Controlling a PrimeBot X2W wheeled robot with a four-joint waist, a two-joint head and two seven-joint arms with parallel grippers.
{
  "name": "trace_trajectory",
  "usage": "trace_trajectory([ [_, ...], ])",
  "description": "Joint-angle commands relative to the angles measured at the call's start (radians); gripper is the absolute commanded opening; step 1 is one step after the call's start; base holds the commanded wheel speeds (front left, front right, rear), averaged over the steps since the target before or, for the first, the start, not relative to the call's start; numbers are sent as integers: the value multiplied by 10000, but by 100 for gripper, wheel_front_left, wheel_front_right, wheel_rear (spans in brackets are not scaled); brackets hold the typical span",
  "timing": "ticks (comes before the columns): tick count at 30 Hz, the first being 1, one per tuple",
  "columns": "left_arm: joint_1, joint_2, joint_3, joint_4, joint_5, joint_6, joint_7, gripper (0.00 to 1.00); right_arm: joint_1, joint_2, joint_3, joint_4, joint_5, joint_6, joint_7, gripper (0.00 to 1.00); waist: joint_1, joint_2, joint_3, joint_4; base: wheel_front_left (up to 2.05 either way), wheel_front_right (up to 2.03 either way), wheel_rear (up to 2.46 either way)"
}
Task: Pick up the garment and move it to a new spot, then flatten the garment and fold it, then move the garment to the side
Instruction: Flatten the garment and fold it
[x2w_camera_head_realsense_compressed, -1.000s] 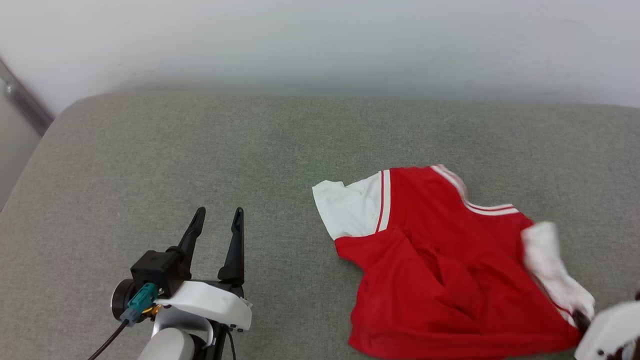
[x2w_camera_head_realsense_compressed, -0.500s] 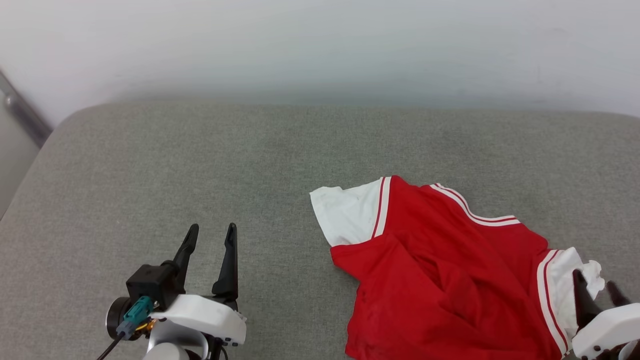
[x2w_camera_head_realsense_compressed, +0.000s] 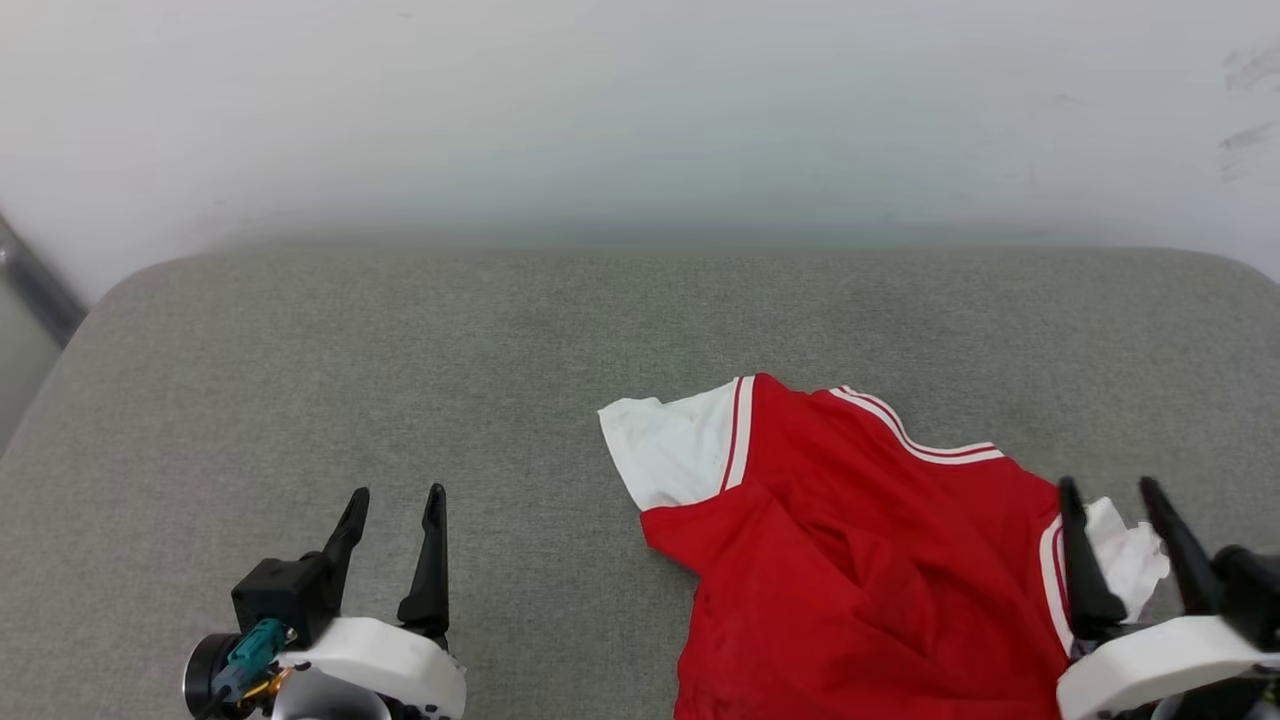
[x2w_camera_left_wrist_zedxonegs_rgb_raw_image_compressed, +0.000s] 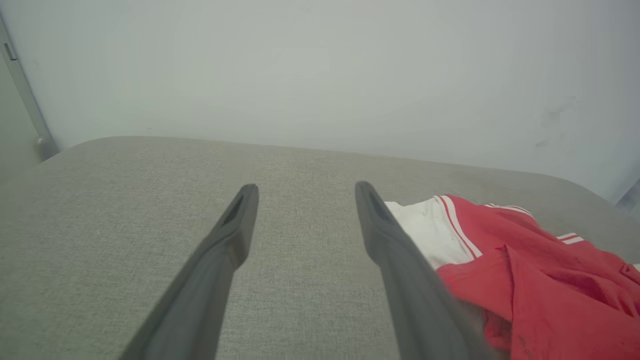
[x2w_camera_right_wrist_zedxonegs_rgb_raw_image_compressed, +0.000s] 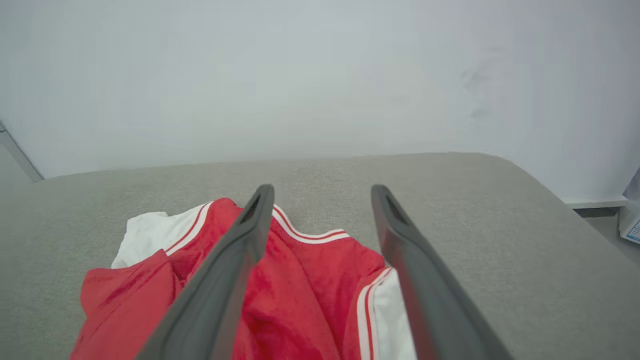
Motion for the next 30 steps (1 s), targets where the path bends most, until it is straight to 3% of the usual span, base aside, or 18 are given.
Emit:
trace_trajectory([
  [1,148,65,22,1,-31,32,39,100,208,10,152,-101,-7,-7,-54,100,0,-1,-14,-55,0,0,0],
  [6,112,96,-101,68,-85,-7,281,100,402,7,603,-373,147,-7,-112,100,0,-1,-2,-269,0,0,0],
  [13,-1668,165,-622,358,-124,-697,1474,100,-147,9,901,-513,164,-7,-96,100,0,-1,735,-653,0,0,0],
  [23,-5318,457,-1317,2497,-802,-2137,5060,100,-1079,9,1313,-450,141,-7,-347,100,0,-1,2373,-1414,0,0,0],
  [30,-6786,307,-1721,4375,-1460,-2347,7870,100,-1430,11,1233,-179,323,-7,-581,100,0,-1,3205,-1679,0,0,0],
])
